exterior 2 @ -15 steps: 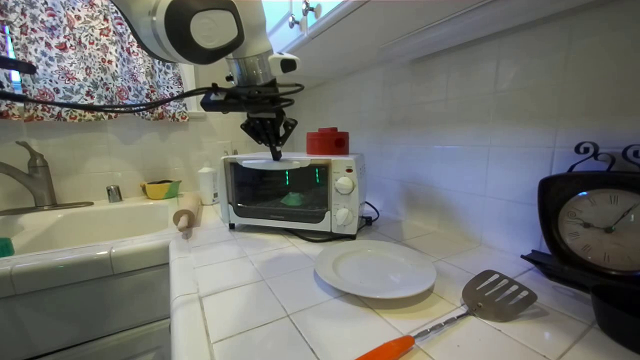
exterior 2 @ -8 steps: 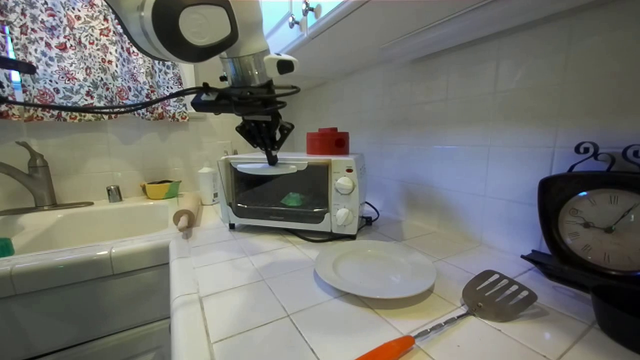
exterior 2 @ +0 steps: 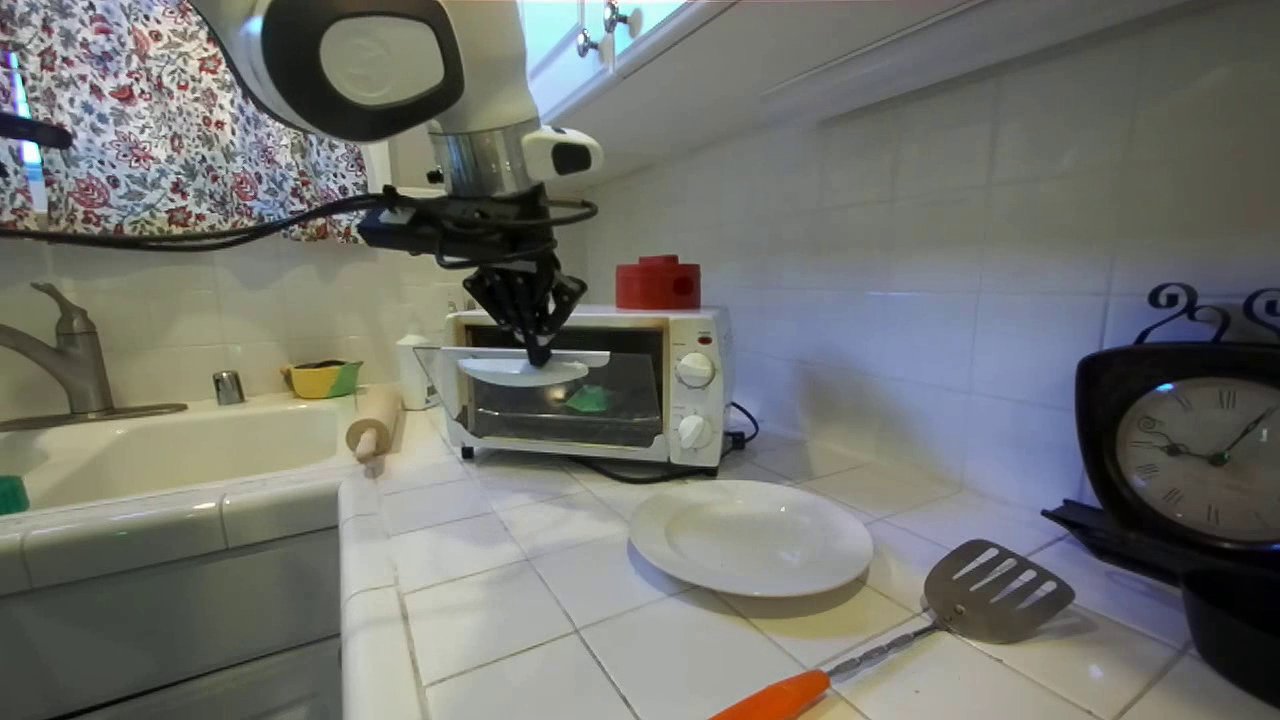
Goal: Open the oven
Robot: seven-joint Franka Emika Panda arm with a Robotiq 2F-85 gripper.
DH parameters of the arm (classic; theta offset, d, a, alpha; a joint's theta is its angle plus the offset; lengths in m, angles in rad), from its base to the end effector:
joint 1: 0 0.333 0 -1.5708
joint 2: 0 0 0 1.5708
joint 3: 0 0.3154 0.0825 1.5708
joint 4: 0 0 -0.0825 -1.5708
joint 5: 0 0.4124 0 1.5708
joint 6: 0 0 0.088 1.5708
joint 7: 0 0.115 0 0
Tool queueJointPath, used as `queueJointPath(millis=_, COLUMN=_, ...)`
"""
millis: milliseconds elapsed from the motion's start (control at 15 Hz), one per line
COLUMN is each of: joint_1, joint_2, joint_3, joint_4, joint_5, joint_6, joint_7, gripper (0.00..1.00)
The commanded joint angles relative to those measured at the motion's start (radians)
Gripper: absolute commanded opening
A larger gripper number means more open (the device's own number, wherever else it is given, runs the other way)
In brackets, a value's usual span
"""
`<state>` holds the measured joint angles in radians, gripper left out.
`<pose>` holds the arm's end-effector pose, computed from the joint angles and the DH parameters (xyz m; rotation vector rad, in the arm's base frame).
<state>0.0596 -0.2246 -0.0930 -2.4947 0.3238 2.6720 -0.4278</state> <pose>0.5035 -0.0251 0.3834 -2.9385 -0.1950 -0.6501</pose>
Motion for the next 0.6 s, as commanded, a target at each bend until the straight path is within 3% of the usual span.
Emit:
queueJointPath(millis=0, joint_1=0.013, joint_2=0.009, joint_3=-0.058, joint_4=-0.064, joint_5=0.056, joint_6=0.036, joint_7=-0.059, gripper=0.0)
queueJointPath(millis=533, joint_1=0.018, joint_2=0.052, joint_3=-0.119, joint_4=-0.119, joint_5=0.163, joint_6=0.072, joint_7=-0.138, gripper=0.0)
